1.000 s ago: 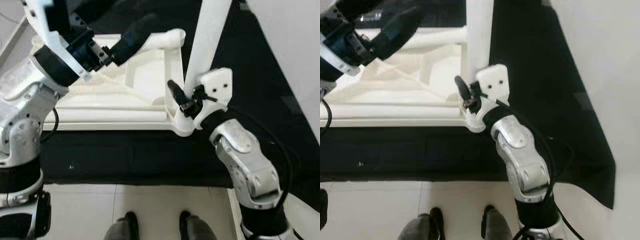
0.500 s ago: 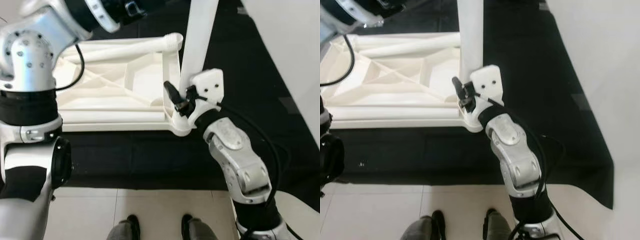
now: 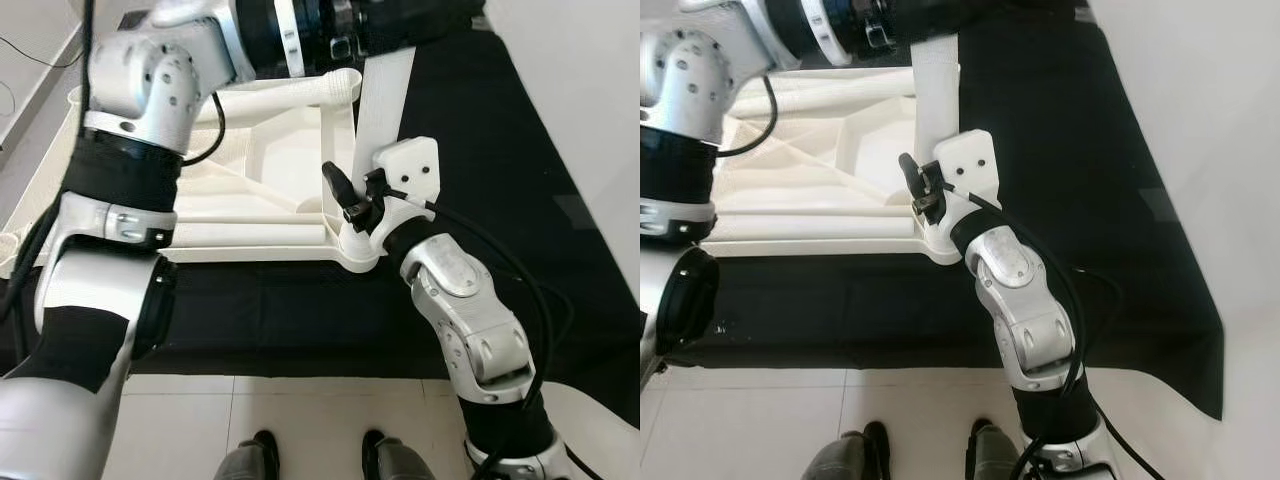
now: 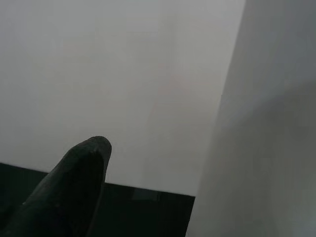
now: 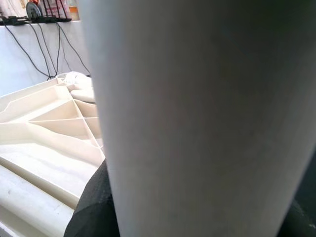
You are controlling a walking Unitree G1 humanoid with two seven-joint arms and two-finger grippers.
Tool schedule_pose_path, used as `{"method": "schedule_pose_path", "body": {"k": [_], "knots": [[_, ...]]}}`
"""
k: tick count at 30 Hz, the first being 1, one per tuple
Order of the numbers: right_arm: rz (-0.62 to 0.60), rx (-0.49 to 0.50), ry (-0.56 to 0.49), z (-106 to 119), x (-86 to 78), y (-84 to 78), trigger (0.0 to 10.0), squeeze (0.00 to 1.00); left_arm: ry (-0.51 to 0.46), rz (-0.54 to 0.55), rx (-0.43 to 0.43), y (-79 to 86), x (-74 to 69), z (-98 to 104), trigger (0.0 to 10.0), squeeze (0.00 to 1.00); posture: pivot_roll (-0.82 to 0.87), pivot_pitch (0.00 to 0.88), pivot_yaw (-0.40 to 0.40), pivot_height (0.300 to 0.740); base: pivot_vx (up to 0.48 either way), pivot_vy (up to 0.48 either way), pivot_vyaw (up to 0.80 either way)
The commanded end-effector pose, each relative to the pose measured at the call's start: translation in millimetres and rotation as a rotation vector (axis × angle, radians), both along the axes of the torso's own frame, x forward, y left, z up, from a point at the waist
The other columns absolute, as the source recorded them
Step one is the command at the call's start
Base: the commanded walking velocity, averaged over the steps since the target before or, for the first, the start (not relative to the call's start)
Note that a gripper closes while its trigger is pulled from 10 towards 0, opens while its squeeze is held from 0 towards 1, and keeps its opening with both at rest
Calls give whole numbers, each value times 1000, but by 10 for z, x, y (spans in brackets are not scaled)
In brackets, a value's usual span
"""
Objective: Building children table
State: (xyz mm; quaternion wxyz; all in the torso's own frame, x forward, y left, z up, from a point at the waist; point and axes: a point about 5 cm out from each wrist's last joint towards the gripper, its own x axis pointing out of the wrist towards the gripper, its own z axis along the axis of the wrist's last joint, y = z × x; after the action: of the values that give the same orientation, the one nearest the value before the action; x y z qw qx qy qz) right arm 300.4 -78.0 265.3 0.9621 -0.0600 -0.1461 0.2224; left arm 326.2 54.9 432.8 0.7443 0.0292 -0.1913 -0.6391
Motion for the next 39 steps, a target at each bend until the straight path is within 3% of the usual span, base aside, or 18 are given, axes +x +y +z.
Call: {"method": "schedule_pose_path", "body": {"k": [1, 18, 19, 20, 26, 31, 32, 33, 39], "knots": [[71, -27, 87, -181, -4, 158, 10000, 0, -24, 10, 39, -44, 4, 3, 0, 0, 50, 253, 72, 740, 0, 0, 0], [85, -70, 61, -134, 54, 105, 10000, 0, -40, -10, 61, -153, -9, 37, 0, 0, 50, 261, 60, 740, 0, 0, 0], [104, -78, 54, -123, 56, 95, 10000, 404, -40, -12, 61, -156, -11, 38, 0, 0, 50, 265, 58, 740, 0, 0, 0], [137, -70, 54, -110, 59, 85, 10000, 1000, -41, -14, 61, -158, -13, 42, 0, 0, 50, 265, 58, 740, 0, 0, 0], [292, -86, 15, 8, 81, 1, 10000, 1000, -42, -25, 57, -168, -26, 61, 0, 0, 52, 266, 57, 740, 0, 0, 0], [430, -161, -31, 195, 214, -202, 10000, 1000, -43, -38, 56, -180, -31, 66, 0, 0, 51, 269, 56, 740, 0, 0, 0], [463, -198, -35, 217, 253, -226, 10000, 769, -44, -41, 56, -184, -33, 66, 0, 0, 50, 271, 56, 740, 0, 0, 0], [525, -244, -26, 227, 306, -250, 10000, 0, -44, -48, 56, -194, -40, 67, 0, 0, 52, 274, 57, 740, 0, 0, 0], [580, -291, -5, 242, 473, -278, 10000, 0, -40, -58, 52, -210, -51, 72, 0, 0, 57, 277, 57, 740, 0, 0, 0]]}}
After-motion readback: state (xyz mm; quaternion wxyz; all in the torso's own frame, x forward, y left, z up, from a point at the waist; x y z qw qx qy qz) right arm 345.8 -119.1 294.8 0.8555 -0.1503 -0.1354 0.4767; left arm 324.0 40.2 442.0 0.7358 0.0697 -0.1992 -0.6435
